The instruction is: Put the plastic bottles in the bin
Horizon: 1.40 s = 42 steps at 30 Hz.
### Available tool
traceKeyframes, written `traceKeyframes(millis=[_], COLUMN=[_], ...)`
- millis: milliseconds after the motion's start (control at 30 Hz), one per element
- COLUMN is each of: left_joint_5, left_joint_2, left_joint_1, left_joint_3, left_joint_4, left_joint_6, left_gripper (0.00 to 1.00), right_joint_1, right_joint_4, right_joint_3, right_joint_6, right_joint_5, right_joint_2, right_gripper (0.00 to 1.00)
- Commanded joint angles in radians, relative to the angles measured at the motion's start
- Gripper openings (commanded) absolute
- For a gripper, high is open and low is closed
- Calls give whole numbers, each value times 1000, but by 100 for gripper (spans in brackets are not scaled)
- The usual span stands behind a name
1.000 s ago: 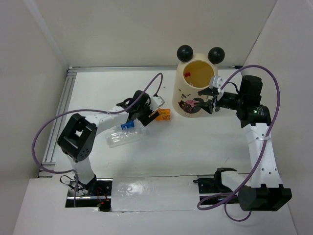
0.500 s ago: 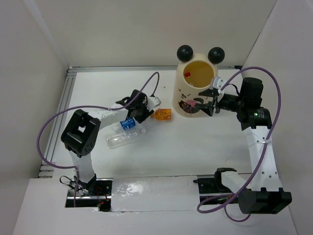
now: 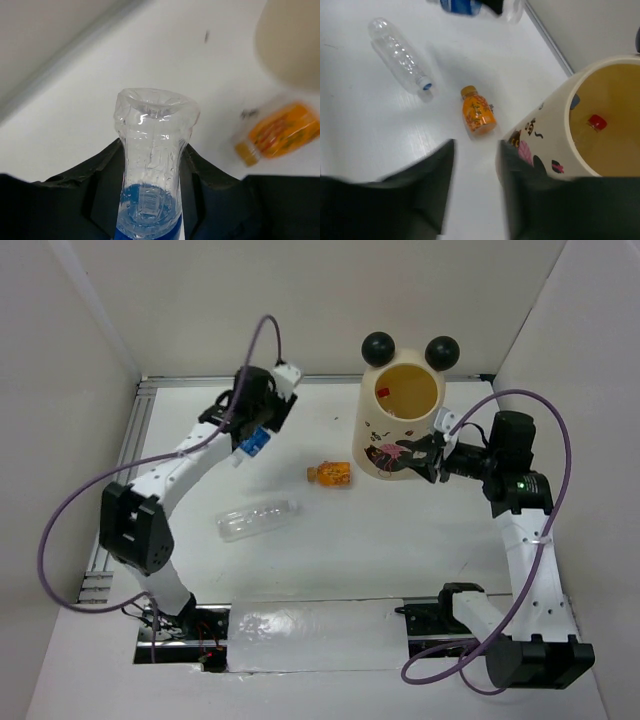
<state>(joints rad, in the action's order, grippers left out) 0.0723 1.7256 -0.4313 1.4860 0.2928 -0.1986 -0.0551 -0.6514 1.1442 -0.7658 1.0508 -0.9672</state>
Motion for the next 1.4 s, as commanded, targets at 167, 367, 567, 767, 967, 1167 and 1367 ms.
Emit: traceKeyframes(millis=[167,367,567,767,967,1167,1367], left_joint_5=[-357,-493,-396,-295,-197,-40,7], left_joint_2=[-290,-197,-17,149,241,379,511], left_joint_1=[-165,-253,-310,-383,-412,-442,-454], left_joint_3=[25,31,172,315,375,396,592], left_joint_4=[-473,-947,-1197,-1371,-1367,-1370,-1268], left_joint_6=[243,356,413,456,414,167,114], left_gripper=[9,8,8,8,11,20,39], right_joint_1=[-6,-6,-6,-6,-6,-6,-15], right_joint_4=[-31,-86,-99,-90,-90,-80,-80], right_joint_3=[-144,-233,-343,-409,-442,-442,-442], right_joint_6=[-50,-119,-150,-150,-150,-141,-141], right_joint_5=[-70,-107,-169,-169,-187,-198,-209], right_joint_2=[76,107,154,163,196,196,205], right_gripper=[4,4,4,4,4,5,5])
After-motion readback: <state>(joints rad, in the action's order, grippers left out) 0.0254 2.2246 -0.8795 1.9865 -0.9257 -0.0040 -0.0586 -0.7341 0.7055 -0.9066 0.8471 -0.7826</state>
